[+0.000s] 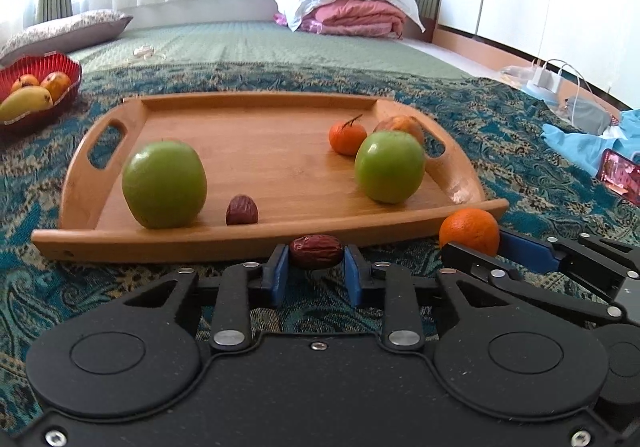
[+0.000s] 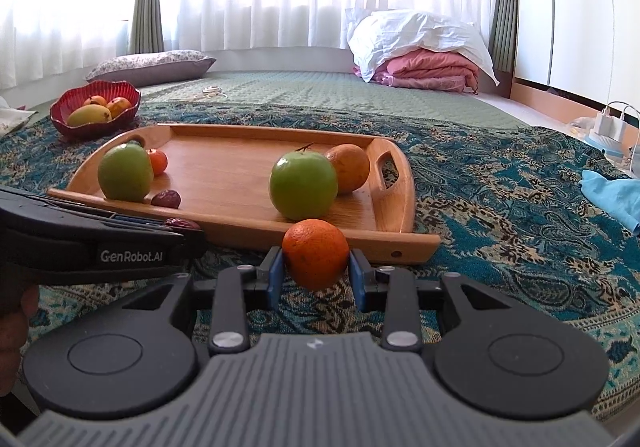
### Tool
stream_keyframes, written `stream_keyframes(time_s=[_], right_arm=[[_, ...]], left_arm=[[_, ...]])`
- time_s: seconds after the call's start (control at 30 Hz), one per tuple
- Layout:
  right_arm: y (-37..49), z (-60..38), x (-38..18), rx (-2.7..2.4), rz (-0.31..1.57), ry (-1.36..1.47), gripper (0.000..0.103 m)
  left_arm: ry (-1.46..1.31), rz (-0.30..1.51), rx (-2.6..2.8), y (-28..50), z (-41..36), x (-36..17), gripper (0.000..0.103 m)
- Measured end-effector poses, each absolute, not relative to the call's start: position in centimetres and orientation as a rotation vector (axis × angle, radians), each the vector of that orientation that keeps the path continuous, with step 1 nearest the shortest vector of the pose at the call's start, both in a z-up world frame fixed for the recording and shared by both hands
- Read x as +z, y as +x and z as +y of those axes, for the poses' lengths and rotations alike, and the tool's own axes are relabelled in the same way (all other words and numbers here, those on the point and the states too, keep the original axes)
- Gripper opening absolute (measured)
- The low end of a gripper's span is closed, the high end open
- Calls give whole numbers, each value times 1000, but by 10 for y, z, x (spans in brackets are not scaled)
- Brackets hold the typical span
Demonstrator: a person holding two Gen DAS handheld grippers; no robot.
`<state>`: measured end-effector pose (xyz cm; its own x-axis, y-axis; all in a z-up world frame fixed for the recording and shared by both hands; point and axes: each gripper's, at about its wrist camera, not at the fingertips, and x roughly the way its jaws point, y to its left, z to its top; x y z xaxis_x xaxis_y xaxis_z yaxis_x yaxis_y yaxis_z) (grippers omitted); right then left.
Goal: Organize fruits
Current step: 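Grasp the large orange with the right gripper while the left grasps the red date, then carry the orange with the right gripper while the left carries the date over the tray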
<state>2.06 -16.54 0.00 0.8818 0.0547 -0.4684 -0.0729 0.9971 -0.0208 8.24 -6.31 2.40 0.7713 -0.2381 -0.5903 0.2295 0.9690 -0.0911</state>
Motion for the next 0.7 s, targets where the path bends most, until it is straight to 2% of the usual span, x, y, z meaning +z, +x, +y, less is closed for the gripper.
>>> stream_keyframes(time_s=[0.4,0.7], right_arm=[[31,-158,21,86,433,-19,39],[64,-157,44,100,410,26,39]], left_arm=[[9,544,-237,81,-50,63,28],[-12,501,-164,111,-14,93,28]])
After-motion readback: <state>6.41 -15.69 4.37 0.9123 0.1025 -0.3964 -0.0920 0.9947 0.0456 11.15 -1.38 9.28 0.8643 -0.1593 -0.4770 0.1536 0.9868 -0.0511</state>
